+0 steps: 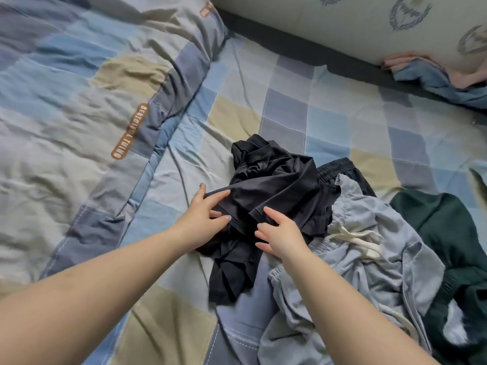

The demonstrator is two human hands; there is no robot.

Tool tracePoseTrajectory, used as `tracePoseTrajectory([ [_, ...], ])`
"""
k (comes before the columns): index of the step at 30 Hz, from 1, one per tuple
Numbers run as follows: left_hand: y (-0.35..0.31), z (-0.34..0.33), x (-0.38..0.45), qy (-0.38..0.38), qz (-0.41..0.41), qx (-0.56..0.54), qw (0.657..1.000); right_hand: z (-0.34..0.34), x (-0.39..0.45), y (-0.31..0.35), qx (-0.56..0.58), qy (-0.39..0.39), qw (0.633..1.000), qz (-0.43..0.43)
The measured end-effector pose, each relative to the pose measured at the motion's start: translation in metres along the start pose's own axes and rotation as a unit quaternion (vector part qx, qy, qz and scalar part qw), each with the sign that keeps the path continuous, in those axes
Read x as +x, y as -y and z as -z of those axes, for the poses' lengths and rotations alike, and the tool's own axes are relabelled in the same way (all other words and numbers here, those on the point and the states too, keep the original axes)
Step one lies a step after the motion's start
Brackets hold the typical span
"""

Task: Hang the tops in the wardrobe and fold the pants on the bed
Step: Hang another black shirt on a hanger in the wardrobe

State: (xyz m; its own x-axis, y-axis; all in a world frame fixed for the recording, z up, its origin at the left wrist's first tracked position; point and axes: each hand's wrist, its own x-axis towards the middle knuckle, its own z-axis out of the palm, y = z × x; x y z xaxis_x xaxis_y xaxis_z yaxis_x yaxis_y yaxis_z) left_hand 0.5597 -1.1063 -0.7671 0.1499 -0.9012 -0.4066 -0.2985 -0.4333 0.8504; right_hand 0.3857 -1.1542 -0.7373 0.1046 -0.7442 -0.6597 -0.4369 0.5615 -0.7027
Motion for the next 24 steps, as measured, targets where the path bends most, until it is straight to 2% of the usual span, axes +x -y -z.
tracePoseTrajectory([
  [4,0.012,-0.009,0.017,0.016,0.009,-0.024,1.0,-0.001,0.02,-0.004,0.023,0.016,0.999,-0.021],
  [8,0.012,-0.023,0.009,-0.001,0.032,-0.042,0.999,0.0,0.027,-0.01,0.017,-0.031,0.999,-0.027],
  [12,-0.018,-0.039,-0.016,0.09,0.022,-0.139,0.986,-0.001,0.011,0.001,0.093,-0.047,0.994,-0.035],
  [16,-0.054,-0.042,-0.042,0.146,0.02,-0.157,0.977,-0.007,-0.015,0.024,0.174,-0.059,0.983,-0.014],
  [18,-0.072,-0.033,-0.063,0.181,0.018,-0.149,0.972,0.0,-0.039,0.035,0.198,-0.055,0.978,0.022],
  [21,-0.091,-0.012,-0.09,0.232,0.012,-0.117,0.966,0.016,-0.083,0.046,0.229,-0.034,0.973,0.019],
  [24,-0.121,0.018,-0.128,0.238,0.02,-0.084,0.967,0.043,-0.147,0.063,0.249,-0.038,0.967,0.032],
])
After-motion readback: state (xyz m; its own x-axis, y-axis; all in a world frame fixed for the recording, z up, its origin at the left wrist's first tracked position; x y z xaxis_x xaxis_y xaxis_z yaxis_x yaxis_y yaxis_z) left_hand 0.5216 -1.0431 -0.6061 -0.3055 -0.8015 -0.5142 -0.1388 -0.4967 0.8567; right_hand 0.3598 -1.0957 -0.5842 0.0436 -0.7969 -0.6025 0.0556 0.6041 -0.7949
